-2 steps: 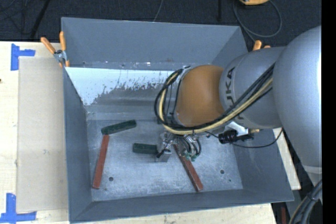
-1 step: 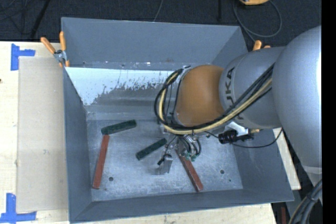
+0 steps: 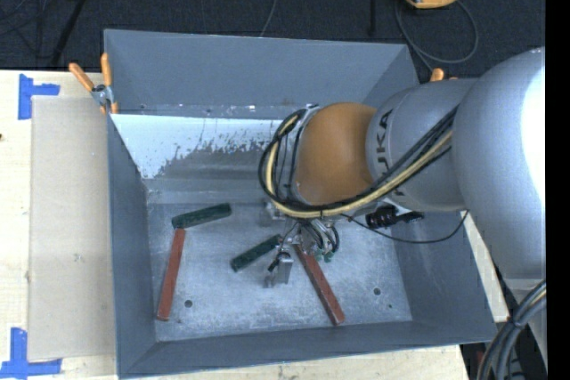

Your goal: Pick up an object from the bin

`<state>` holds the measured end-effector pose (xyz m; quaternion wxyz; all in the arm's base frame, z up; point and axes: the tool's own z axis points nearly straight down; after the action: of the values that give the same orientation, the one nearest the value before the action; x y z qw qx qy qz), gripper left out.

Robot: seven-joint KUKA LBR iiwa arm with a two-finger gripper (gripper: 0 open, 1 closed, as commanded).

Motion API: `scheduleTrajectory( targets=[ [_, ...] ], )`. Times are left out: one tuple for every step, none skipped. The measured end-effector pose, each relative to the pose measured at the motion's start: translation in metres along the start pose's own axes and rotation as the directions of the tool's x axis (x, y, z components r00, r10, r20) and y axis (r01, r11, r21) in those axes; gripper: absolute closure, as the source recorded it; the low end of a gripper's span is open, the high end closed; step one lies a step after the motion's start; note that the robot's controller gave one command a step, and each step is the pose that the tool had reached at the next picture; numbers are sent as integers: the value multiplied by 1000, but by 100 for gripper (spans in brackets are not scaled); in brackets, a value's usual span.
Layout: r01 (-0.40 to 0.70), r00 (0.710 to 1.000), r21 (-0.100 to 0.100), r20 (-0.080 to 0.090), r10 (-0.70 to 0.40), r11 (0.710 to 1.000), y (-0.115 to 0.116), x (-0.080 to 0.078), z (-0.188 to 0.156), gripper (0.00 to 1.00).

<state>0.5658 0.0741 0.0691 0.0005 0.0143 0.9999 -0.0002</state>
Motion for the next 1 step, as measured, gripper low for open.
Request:
scheduleTrajectory(
  targets=[
    [-4, 1000, -2, -1, 4, 1000, 0, 0, -1, 100]
  ],
)
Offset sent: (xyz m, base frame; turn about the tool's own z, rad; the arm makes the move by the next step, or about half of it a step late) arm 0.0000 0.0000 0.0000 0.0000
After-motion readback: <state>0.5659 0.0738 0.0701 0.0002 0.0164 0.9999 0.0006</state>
